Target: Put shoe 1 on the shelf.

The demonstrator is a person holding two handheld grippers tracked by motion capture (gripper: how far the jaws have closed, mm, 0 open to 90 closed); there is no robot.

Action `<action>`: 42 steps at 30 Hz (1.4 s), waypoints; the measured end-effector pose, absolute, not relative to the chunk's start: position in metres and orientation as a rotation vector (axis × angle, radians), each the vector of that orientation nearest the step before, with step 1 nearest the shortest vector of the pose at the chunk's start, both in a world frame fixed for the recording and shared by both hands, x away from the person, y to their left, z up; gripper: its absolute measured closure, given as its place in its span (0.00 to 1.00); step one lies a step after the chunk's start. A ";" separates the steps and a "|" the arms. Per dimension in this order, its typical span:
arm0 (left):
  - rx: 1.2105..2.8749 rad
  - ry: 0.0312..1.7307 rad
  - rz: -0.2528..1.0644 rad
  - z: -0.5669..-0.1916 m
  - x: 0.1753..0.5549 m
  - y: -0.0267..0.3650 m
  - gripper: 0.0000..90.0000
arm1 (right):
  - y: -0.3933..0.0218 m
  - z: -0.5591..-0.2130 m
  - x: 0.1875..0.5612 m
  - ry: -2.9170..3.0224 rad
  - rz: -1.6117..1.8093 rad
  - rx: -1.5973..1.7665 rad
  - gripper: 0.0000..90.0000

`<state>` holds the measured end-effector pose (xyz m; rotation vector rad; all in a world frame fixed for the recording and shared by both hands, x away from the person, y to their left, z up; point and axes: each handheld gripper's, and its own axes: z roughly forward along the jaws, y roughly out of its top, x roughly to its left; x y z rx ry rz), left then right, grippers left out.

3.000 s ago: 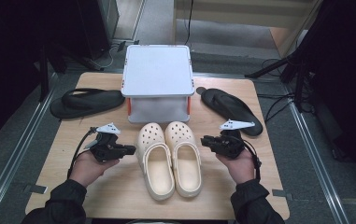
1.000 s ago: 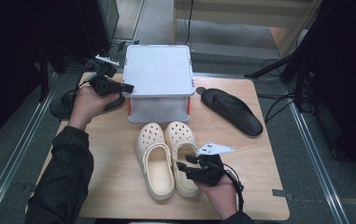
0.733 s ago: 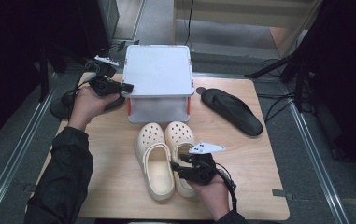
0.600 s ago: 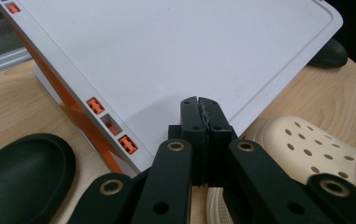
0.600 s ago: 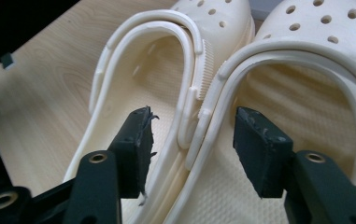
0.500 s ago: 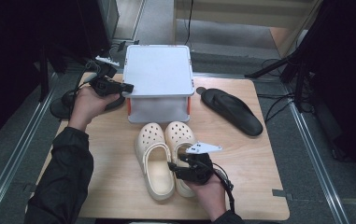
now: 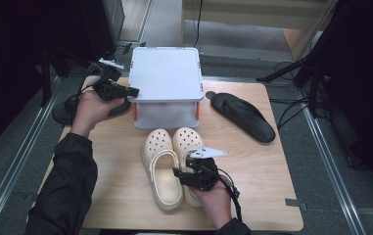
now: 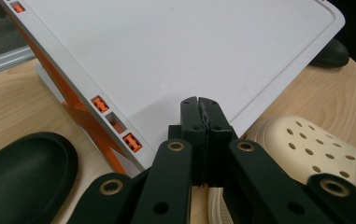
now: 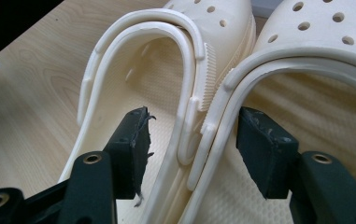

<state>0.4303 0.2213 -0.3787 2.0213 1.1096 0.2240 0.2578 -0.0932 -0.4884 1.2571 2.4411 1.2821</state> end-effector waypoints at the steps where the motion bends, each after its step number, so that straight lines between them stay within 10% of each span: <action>1: 2.024 1.107 0.223 -0.379 0.430 0.221 1.00 | -0.092 -0.489 0.259 2.441 1.281 1.263 0.50; 15: 2.021 1.109 0.233 -0.379 0.429 0.220 1.00 | -0.074 -0.496 0.275 2.402 1.206 1.334 0.51; 25: 2.021 1.100 0.229 -0.379 0.430 0.221 1.00 | -0.077 -0.498 0.279 2.314 1.236 1.432 0.75; 42: 2.023 1.098 0.230 -0.379 0.430 0.222 1.00 | -0.073 -0.466 0.316 2.355 1.269 1.353 0.76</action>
